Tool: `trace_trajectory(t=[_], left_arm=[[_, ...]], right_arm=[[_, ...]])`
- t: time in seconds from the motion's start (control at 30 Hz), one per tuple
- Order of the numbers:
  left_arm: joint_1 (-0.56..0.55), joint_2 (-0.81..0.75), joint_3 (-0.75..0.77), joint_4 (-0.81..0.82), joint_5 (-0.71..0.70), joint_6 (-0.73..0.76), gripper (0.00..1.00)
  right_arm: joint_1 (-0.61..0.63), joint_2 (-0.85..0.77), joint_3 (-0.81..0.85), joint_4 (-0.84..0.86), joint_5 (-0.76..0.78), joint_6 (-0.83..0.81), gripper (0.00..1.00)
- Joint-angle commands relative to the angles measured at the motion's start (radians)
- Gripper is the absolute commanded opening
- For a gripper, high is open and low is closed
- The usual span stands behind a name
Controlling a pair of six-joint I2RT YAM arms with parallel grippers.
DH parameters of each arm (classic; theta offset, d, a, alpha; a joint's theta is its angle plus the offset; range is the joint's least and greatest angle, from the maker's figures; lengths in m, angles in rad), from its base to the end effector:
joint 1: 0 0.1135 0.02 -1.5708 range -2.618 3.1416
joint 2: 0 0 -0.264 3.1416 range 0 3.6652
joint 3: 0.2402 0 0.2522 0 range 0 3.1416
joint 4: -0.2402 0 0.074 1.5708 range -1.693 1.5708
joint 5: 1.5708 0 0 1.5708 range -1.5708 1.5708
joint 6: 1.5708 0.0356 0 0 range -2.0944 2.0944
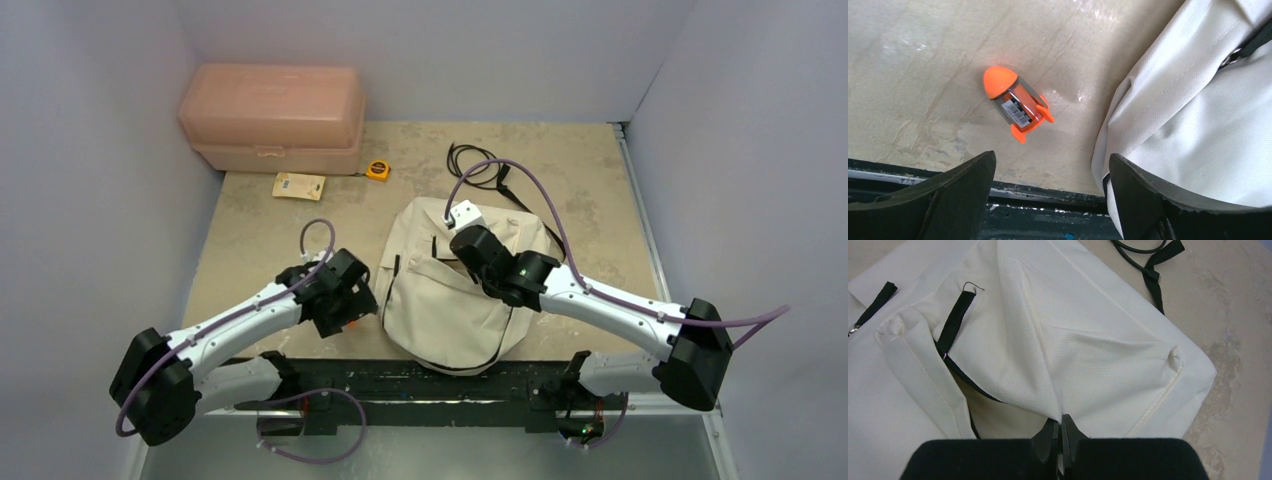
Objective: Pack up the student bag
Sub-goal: Pick up the stationery from the center of the board.
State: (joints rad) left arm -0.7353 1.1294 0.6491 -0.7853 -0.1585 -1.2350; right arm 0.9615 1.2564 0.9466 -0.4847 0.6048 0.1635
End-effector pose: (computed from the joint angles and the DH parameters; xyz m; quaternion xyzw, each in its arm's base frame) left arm 0.1410 -0.1199 0.1881 -0.2553 0.9517 -0.0830 0.1490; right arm 0.1667 0.2035 0.2733 -0.2394 0.8580 -0.0405 0.4526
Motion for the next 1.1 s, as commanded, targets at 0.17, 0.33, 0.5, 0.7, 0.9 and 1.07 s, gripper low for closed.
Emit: trace_trajectory(t=[0.17, 0.33, 0.5, 0.7, 0.9, 1.07], left_arm=[[0.169, -0.063, 0.03, -0.034, 0.012, 0.06, 0.84], [0.207, 0.038, 0.018, 0.034, 0.085, 0.016, 0.75], [0.21, 0.087, 0.014, 0.058, 0.048, -0.012, 0.64], [0.209, 0.103, -0.005, 0.084, 0.032, -0.006, 0.48], [0.21, 0.13, 0.01, 0.051, 0.01, 0.018, 0.47], [0.209, 0.133, 0.013, 0.032, 0.002, 0.031, 0.42]], right_arm=[[0.009, -0.029, 0.02, 0.061, -0.057, 0.01, 0.0], [0.01, -0.026, 0.02, 0.063, -0.066, 0.01, 0.0], [0.009, -0.025, 0.027, 0.057, -0.076, 0.007, 0.0], [0.01, -0.031, 0.022, 0.057, -0.078, 0.005, 0.0], [0.01, -0.028, 0.015, 0.061, -0.089, 0.008, 0.0], [0.01, -0.028, 0.016, 0.064, -0.092, 0.008, 0.0]])
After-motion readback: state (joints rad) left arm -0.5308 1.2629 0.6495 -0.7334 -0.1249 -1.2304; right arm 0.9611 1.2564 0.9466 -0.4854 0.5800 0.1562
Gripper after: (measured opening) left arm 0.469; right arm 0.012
